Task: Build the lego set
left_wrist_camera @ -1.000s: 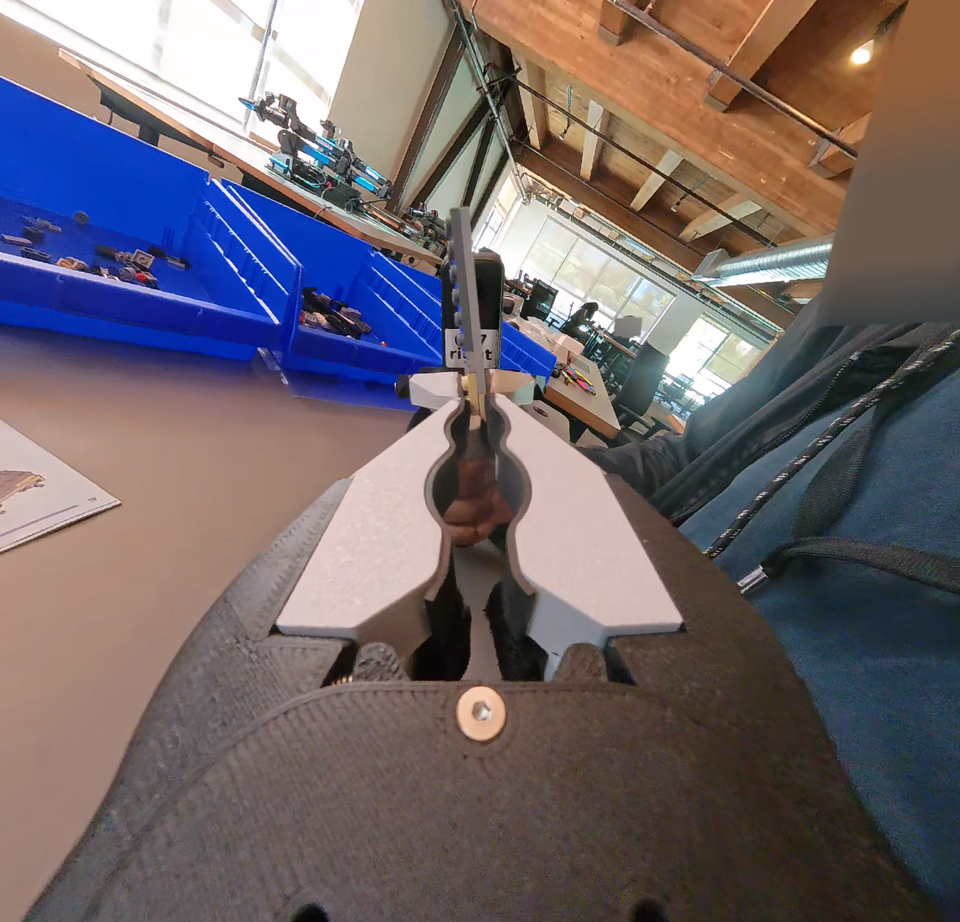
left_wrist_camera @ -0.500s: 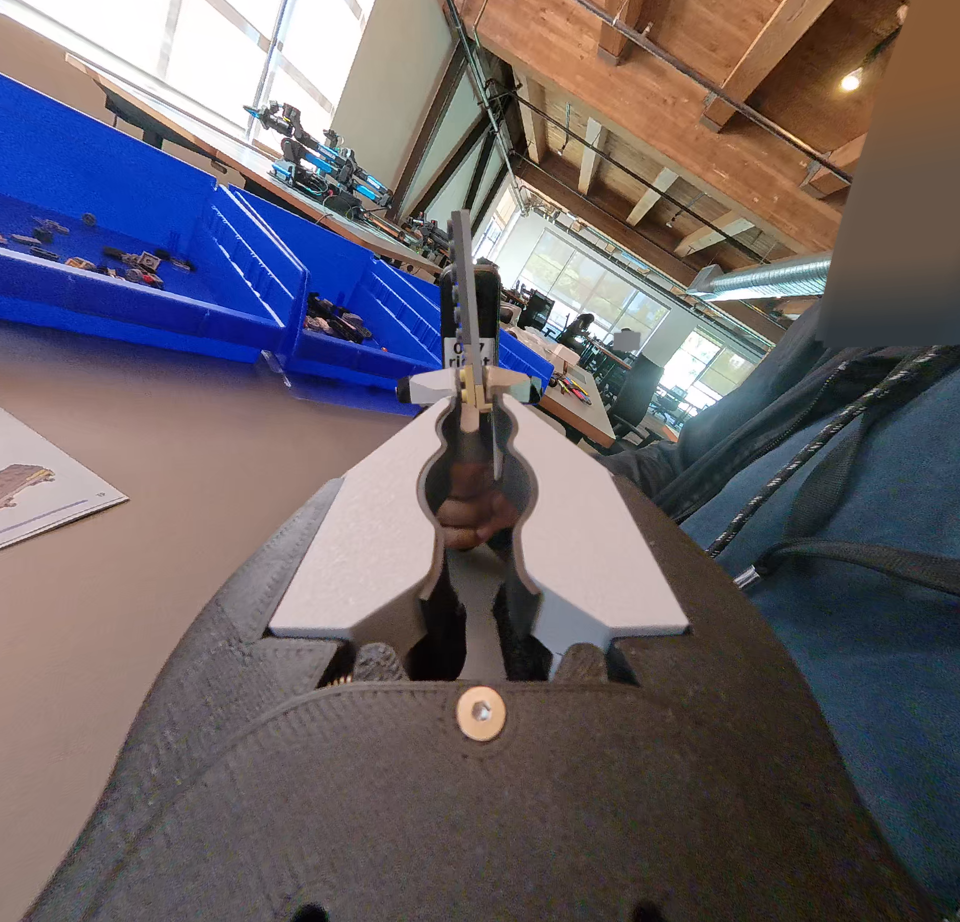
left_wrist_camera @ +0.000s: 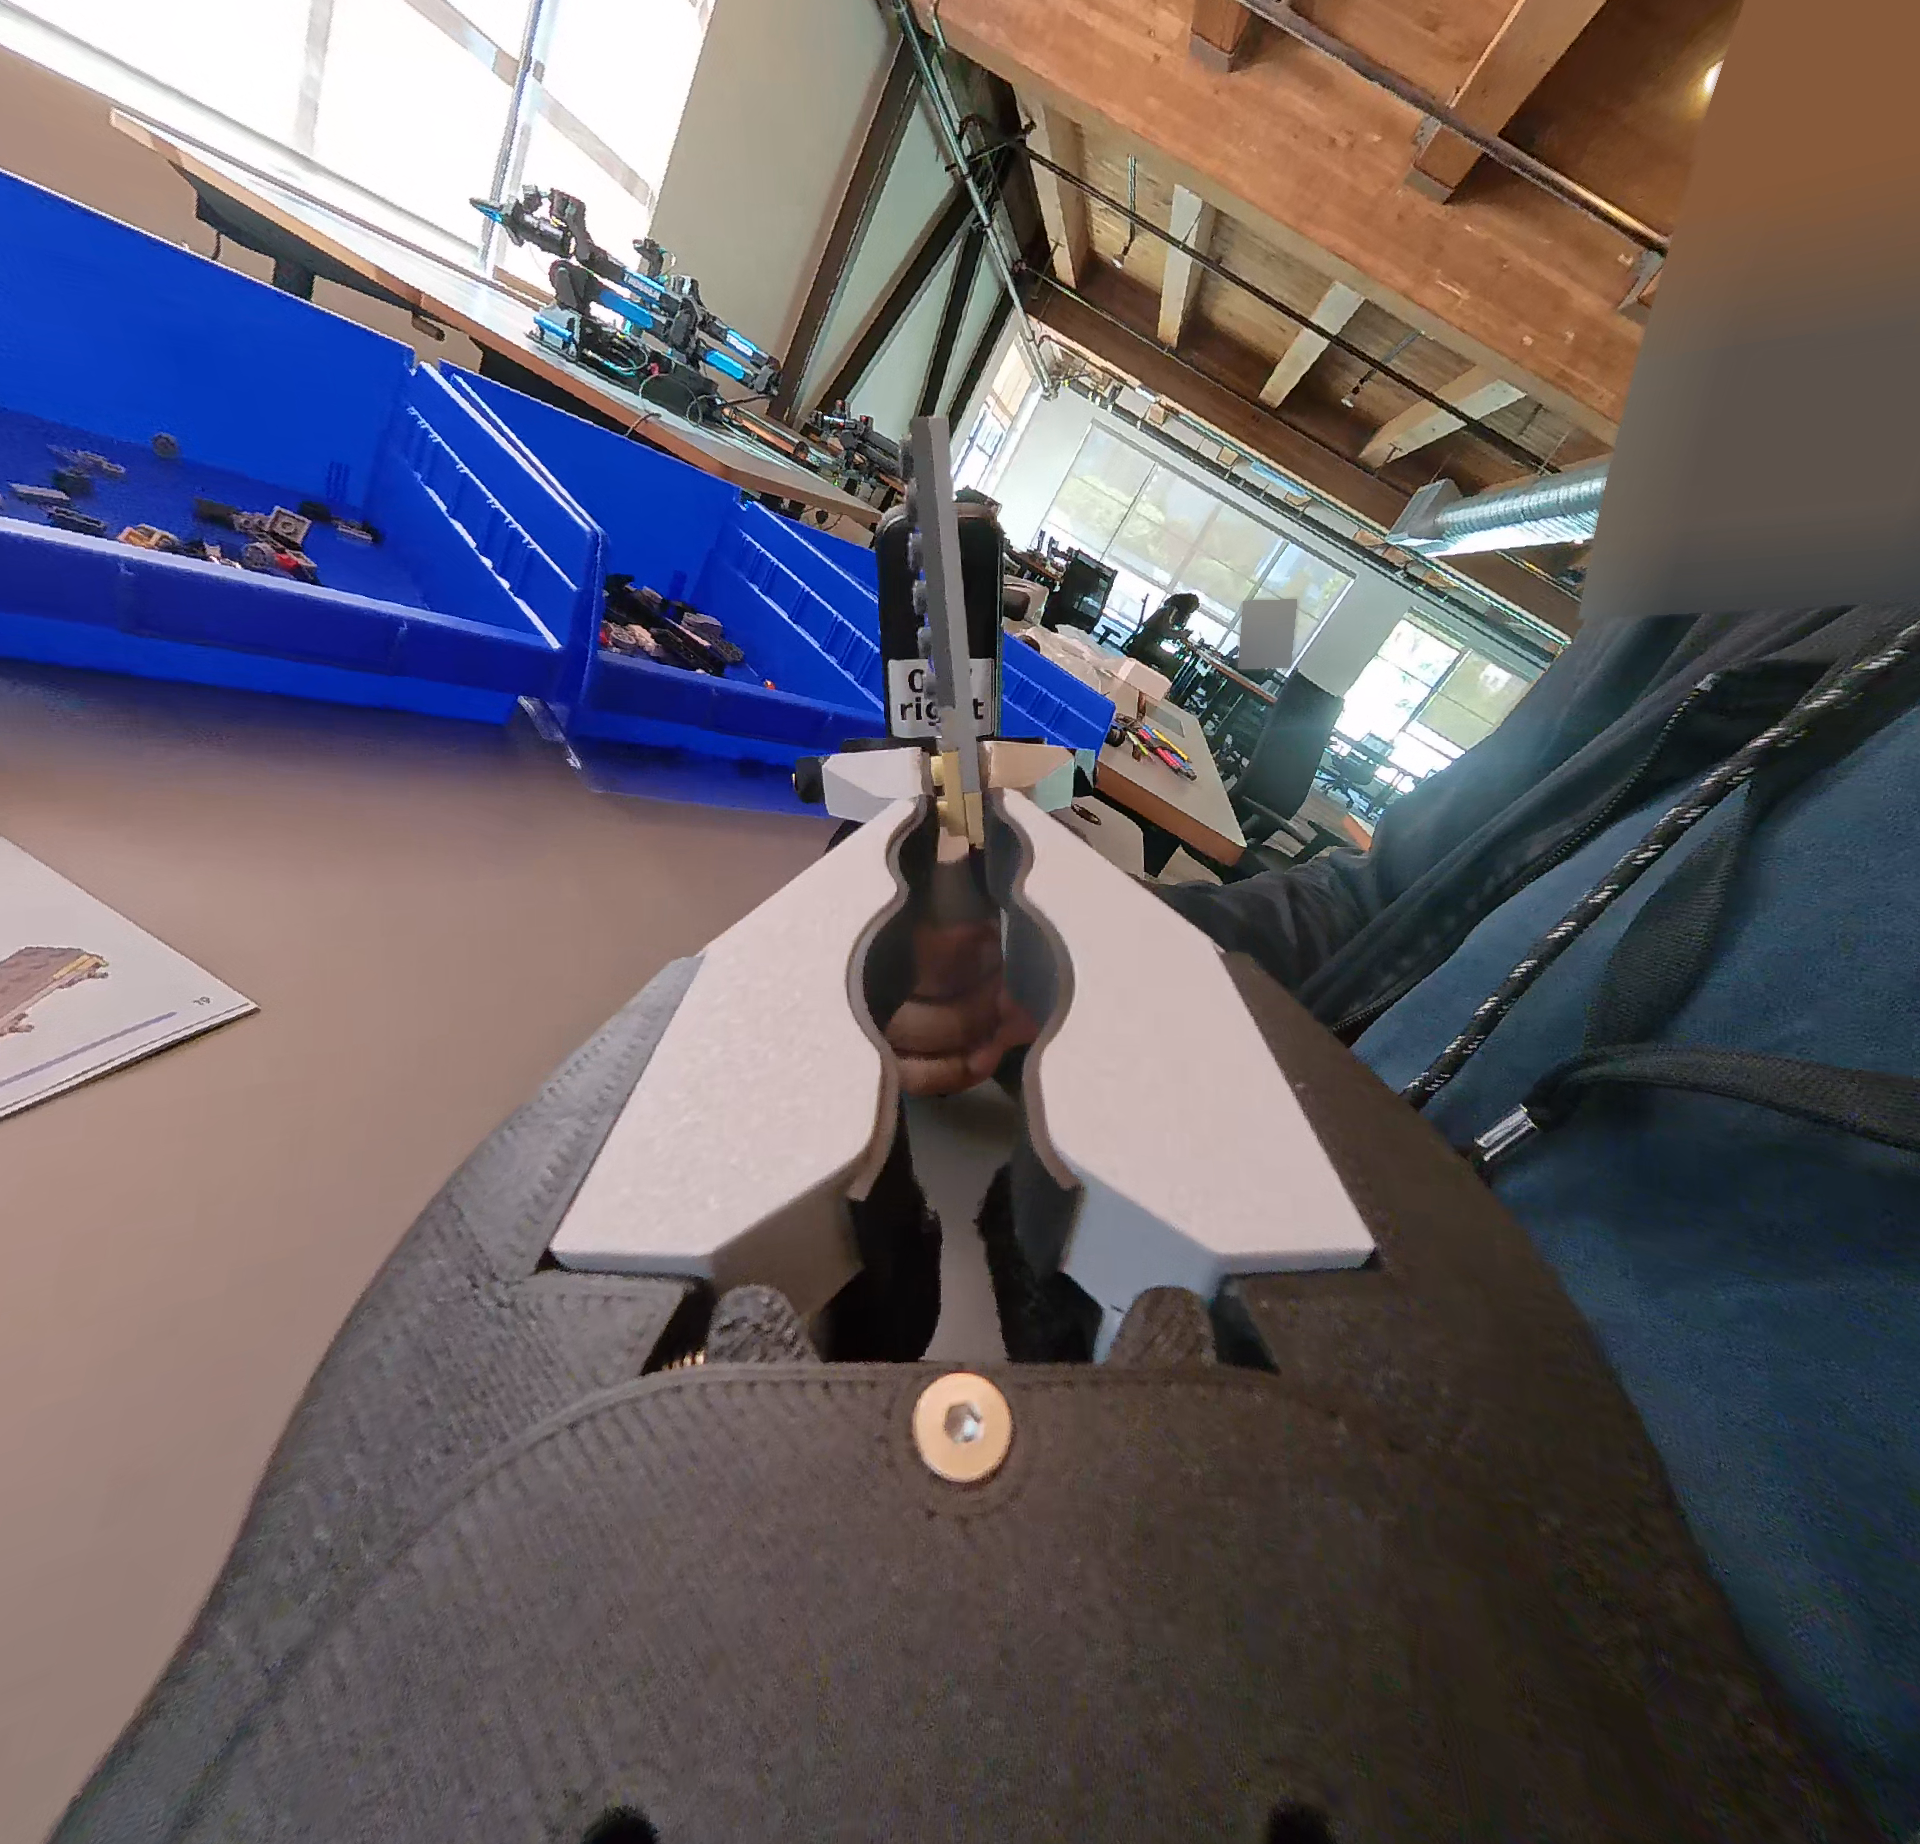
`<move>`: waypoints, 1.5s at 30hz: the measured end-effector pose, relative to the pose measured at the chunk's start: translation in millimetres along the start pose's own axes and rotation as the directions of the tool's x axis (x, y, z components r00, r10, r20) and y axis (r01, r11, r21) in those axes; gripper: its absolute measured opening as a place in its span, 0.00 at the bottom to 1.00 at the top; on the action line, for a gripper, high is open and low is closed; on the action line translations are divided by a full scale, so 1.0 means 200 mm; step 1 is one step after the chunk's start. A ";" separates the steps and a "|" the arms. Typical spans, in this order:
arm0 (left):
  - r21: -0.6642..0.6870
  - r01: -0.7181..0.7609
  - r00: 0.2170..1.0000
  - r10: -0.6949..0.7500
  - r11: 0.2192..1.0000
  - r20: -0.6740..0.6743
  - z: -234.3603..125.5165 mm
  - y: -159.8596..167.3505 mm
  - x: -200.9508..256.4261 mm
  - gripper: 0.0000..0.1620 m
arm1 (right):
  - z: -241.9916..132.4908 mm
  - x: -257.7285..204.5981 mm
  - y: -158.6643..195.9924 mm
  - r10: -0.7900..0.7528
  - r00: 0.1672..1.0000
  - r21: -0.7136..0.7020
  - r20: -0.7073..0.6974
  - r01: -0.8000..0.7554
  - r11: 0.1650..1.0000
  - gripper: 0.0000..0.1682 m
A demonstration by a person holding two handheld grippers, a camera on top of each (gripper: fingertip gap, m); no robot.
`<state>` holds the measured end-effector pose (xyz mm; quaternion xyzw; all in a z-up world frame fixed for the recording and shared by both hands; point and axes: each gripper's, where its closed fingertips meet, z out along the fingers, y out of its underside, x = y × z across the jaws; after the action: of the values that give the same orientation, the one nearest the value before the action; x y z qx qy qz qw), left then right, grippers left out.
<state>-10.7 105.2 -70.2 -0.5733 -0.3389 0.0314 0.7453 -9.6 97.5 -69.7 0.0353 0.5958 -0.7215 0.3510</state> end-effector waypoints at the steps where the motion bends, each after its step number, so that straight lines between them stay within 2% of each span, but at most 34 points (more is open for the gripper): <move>1: 0.001 -0.003 1.000 0.003 1.000 0.001 0.00 0.00 0.00 0.05 | 0.00 0.00 0.00 0.000 1.000 0.000 0.003 0.000 1.000 0.05; 18: -0.018 -0.004 1.000 0.004 1.000 0.002 -0.01 0.01 -0.01 0.04 | 0.00 0.01 0.02 0.002 1.000 -0.026 -0.012 -0.002 1.000 0.05; 25: 0.011 0.033 0.999 -0.033 0.999 0.000 -0.03 -0.01 -0.05 0.10 | 0.00 0.06 0.09 -0.034 0.997 -0.149 -0.070 0.024 0.989 0.05; 28: -0.023 0.028 0.999 -0.028 0.999 0.016 -0.03 0.02 -0.07 0.10 | 0.00 0.07 0.12 -0.008 0.997 -0.190 -0.083 -0.008 0.982 0.05; 29: -0.030 0.034 0.999 -0.034 0.999 0.020 -0.03 0.03 -0.08 0.06 | 0.00 0.07 0.12 -0.001 0.996 -0.195 -0.085 -0.016 0.981 0.05; 34: -0.006 0.139 0.990 -0.139 0.990 0.001 -0.04 0.05 -0.11 0.04 | 0.00 0.09 0.13 0.050 0.992 -0.196 -0.112 -0.071 0.978 0.05; 41: 0.122 0.368 0.929 -0.360 0.922 -0.086 -0.08 0.01 -0.16 0.05 | -0.01 0.13 0.13 0.113 0.983 -0.170 -0.142 -0.137 0.976 0.16; 45: 0.144 0.399 0.917 -0.388 0.906 -0.096 -0.09 0.00 -0.17 0.05 | -0.01 0.13 0.13 0.121 0.981 -0.153 -0.153 -0.145 0.978 0.17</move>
<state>-27.3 75.6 -89.2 -0.4320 -0.4192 -0.1112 0.7907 -16.5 86.6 -103.8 0.0978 0.6730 -0.6406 0.3566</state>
